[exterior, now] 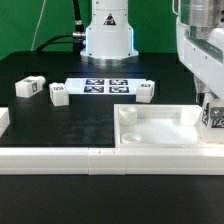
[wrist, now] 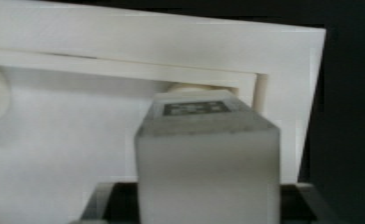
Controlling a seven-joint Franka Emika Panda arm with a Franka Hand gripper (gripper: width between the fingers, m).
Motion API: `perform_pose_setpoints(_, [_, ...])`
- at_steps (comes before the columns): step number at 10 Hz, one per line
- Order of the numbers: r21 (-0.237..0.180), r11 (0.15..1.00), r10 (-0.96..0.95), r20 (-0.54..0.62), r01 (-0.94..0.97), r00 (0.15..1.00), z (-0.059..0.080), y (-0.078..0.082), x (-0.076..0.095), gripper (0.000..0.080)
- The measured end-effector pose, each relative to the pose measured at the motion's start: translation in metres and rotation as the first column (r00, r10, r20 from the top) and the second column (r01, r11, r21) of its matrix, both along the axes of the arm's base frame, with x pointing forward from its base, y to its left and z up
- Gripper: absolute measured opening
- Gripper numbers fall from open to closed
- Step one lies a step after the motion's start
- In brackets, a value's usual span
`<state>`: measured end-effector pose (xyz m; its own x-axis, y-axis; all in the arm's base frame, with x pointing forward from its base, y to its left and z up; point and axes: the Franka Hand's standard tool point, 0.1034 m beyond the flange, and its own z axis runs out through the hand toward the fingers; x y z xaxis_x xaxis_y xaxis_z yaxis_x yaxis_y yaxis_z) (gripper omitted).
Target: Assemble one leg
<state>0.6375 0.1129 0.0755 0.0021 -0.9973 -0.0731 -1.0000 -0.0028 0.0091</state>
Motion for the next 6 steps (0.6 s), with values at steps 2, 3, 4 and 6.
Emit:
perform_pose_setpoints(2, [0.001,0.999,-0.036,-0.020,0.036,0.999,-0.0002,-0.0002,-0.0018,0.0290])
perform_pose_setpoints(3, [0.001,1.000,-0.031,-0.020,0.031,0.999,-0.0004,0.0002,-0.0020,0.0290])
perform_pose_setpoints(4, [0.002,1.000,-0.006,-0.019,0.006,1.000,-0.0004,0.0003,-0.0020,0.0526])
perform_pose_setpoints(6, [0.003,0.999,0.052,-0.012,-0.052,0.999,-0.0003,0.0029,-0.0021,0.0610])
